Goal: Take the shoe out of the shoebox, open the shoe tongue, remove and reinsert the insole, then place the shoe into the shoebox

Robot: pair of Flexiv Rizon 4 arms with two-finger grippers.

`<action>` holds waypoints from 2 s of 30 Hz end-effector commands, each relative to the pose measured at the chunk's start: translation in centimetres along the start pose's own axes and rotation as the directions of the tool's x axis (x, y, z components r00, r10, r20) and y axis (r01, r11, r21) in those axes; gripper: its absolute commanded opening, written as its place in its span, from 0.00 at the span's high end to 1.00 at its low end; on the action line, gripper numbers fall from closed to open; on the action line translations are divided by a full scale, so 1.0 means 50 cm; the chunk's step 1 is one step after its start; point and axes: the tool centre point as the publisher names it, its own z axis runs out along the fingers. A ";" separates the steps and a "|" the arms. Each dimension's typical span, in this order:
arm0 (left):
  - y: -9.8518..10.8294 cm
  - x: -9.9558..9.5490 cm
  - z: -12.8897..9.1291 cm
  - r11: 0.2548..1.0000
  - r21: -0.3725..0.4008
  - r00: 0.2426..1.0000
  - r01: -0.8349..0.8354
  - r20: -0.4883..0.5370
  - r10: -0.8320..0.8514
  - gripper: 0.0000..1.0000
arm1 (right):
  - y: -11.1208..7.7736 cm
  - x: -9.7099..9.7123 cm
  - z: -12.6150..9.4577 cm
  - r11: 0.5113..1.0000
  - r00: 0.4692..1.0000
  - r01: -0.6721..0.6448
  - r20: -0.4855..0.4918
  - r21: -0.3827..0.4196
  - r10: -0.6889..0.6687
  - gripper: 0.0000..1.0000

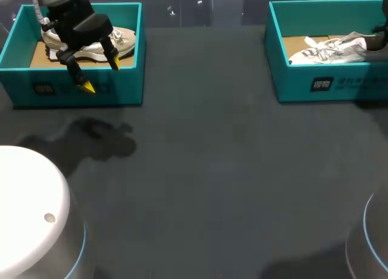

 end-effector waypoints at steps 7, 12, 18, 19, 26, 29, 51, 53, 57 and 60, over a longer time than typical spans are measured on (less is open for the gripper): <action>0.001 0.000 0.001 1.000 -0.002 1.000 -0.001 -0.001 0.001 0.00 | 0.011 0.018 0.031 1.000 1.000 0.018 -0.007 0.008 -0.018 1.00; 0.001 0.000 0.001 1.000 -0.002 1.000 -0.001 -0.001 0.001 0.00 | 0.008 0.023 0.044 1.000 1.000 0.021 -0.015 0.007 -0.021 1.00; 0.001 0.000 0.001 1.000 -0.002 1.000 -0.001 -0.001 0.001 0.00 | 0.006 0.027 0.058 1.000 1.000 0.022 -0.016 0.009 -0.022 1.00; 0.001 0.000 0.001 1.000 -0.002 1.000 -0.001 -0.001 0.001 0.00 | 0.005 0.028 0.060 1.000 1.000 0.022 -0.016 0.010 -0.021 1.00; 0.001 0.000 0.001 1.000 -0.002 1.000 -0.001 -0.001 0.001 0.00 | 0.001 0.032 0.079 0.999 1.000 0.022 -0.021 0.028 -0.021 1.00; 0.001 0.000 0.001 1.000 -0.002 1.000 -0.001 -0.001 0.001 0.00 | 0.000 0.037 0.088 0.999 0.999 0.029 -0.025 0.038 -0.028 1.00; 0.001 0.000 0.001 1.000 -0.002 1.000 -0.001 -0.001 0.001 0.00 | -0.001 0.042 0.111 0.997 0.998 0.037 -0.061 0.071 -0.033 0.64; 0.001 0.000 0.001 1.000 -0.002 1.000 -0.001 -0.001 0.001 0.00 | -0.001 0.042 0.110 0.996 0.997 0.037 -0.063 0.075 -0.032 0.61; 0.001 0.000 0.001 1.000 -0.002 1.000 -0.001 -0.001 0.001 0.00 | -0.001 0.043 0.106 0.996 0.997 0.037 -0.067 0.078 -0.032 0.54; 0.001 0.000 0.001 1.000 -0.002 1.000 -0.001 -0.001 0.001 0.00 | -0.002 0.045 0.099 0.996 0.997 0.037 -0.067 0.076 -0.032 0.51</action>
